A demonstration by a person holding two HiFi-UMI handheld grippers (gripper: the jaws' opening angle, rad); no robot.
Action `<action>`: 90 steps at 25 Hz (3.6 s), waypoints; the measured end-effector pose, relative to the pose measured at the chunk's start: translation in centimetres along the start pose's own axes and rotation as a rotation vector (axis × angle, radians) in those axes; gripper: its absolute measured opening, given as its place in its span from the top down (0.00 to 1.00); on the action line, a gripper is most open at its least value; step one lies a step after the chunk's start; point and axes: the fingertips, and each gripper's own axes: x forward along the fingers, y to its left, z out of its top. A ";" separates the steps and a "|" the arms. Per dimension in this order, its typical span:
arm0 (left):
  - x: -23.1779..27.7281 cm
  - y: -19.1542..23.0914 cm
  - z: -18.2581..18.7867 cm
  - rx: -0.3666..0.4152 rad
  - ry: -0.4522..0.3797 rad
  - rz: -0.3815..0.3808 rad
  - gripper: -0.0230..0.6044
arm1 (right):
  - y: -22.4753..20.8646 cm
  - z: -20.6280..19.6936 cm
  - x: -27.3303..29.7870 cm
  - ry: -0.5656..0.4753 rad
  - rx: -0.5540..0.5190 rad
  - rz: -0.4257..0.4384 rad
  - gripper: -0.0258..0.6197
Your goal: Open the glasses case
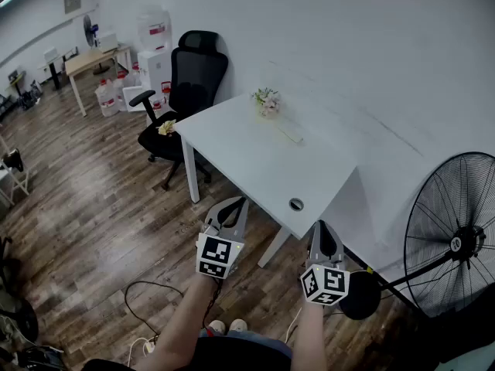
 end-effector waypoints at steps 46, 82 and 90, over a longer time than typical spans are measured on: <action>2.6 -1.7 -2.9 -0.004 0.052 0.018 0.85 | -2.8 -3.1 4.1 0.008 0.078 0.090 0.95; 37.0 14.3 -8.1 -0.076 0.049 -0.179 0.76 | -12.0 -8.3 38.1 0.048 0.066 -0.064 0.95; 47.7 17.0 -10.3 -0.102 0.085 -0.292 0.76 | -15.9 -10.1 46.4 0.086 0.078 -0.169 0.95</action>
